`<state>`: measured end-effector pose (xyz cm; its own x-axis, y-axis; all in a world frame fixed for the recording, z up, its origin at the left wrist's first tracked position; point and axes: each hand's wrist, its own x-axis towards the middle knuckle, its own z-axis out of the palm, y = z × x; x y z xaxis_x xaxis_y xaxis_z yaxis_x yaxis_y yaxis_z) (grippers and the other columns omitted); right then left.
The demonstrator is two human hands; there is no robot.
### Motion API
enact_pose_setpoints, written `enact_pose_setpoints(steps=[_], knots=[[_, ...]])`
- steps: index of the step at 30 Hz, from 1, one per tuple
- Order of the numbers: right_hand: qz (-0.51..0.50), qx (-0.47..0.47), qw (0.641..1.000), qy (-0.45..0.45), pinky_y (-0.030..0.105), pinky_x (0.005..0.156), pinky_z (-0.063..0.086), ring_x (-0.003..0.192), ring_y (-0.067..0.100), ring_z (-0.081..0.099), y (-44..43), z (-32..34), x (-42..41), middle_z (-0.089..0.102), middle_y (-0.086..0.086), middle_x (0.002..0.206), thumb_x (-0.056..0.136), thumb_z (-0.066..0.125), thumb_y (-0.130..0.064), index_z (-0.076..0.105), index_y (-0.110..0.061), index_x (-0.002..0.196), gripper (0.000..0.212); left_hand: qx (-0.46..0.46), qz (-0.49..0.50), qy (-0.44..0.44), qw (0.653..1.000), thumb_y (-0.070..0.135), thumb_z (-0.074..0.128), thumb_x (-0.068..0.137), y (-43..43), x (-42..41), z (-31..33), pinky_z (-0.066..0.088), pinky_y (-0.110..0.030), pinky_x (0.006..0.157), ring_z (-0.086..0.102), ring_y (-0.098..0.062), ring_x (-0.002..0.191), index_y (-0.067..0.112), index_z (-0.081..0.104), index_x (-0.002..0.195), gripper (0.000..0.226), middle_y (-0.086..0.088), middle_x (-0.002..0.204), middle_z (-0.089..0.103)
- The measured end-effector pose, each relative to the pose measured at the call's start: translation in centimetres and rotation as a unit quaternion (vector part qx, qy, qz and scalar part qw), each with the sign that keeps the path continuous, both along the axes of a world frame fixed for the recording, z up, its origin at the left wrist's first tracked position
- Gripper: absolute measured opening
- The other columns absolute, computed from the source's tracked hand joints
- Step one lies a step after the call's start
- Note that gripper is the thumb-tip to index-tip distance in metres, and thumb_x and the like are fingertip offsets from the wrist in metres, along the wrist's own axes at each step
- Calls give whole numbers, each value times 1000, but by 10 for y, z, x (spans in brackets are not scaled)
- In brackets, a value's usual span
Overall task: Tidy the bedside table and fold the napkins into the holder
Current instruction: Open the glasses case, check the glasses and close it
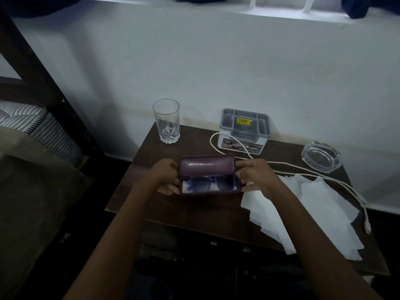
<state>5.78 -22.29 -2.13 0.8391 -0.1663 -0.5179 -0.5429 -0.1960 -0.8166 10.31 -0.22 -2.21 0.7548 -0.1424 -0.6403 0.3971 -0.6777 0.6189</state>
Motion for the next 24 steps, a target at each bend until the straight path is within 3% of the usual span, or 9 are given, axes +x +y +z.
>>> enact_pose_setpoints(steps=[3, 6, 8, 10, 13, 17, 19, 24], knots=[[-57, 59, 996, -37, 34, 63, 54, 67, 19, 62, -7, 4, 0, 64, 8, 79, 82, 49, 14, 62, -10, 112, 41, -85, 82, -53, 992, 1, 39, 96, -1, 2, 0, 49, -22, 39, 58, -10, 33, 17, 45, 102, 19, -6, 72, 57], [-75, 90, 992, -49, 33, 63, 55, 70, 21, 66, -11, 5, 2, 68, 8, 83, 81, 52, 12, 64, -12, 105, 36, -154, 147, -61, 975, 2, 43, 94, -2, 4, -2, 54, -37, 59, 62, -24, 61, 13, 51, 116, 26, -10, 85, 61], [-90, 104, 989, -52, 33, 63, 54, 75, 23, 67, -13, 4, 4, 68, 9, 87, 82, 51, 11, 65, -13, 96, 31, -167, 154, -71, 971, 2, 41, 95, -2, 3, 1, 55, -35, 58, 62, -22, 71, 14, 53, 112, 24, -8, 88, 62], [-111, 115, 985, -60, 32, 63, 55, 75, 24, 67, -14, 3, 5, 67, 9, 86, 83, 50, 10, 64, -11, 87, 26, -174, 160, -81, 968, 4, 36, 97, -4, 2, 5, 55, -27, 49, 61, -18, 70, 13, 56, 101, 22, -5, 86, 61], [-143, 115, 980, -78, 34, 65, 55, 71, 23, 64, -13, 0, 8, 64, 9, 81, 86, 45, 7, 62, -8, 78, 24, -205, 185, -74, 958, 8, 35, 98, -8, 1, 6, 54, -24, 49, 60, -18, 69, 15, 58, 85, 27, -6, 87, 62], [-153, 111, 977, -101, 31, 64, 55, 73, 21, 63, -11, -1, 9, 63, 8, 80, 85, 51, 7, 60, -8, 78, 18, -228, 200, -91, 948, 16, 52, 94, -10, 0, 4, 55, -24, 54, 61, -16, 71, 11, 59, 96, 9, -4, 90, 62], [-160, 116, 974, -110, 30, 63, 55, 79, 22, 63, -11, -1, 9, 63, 9, 85, 84, 55, 8, 59, -8, 80, 17, -253, 212, -96, 939, 15, 60, 89, -11, 0, 1, 56, -22, 55, 62, -16, 73, 12, 58, 91, 4, -6, 92, 63], [-213, 204, 948, -123, 30, 69, 54, 89, 24, 64, -14, 1, 10, 65, 11, 92, 82, 58, 9, 58, -10, 86, 19, -354, 300, -36, 885, 5, 62, 85, -19, 2, -1, 56, -27, 67, 61, -17, 77, 9, 59, 84, 6, -10, 86, 64]])
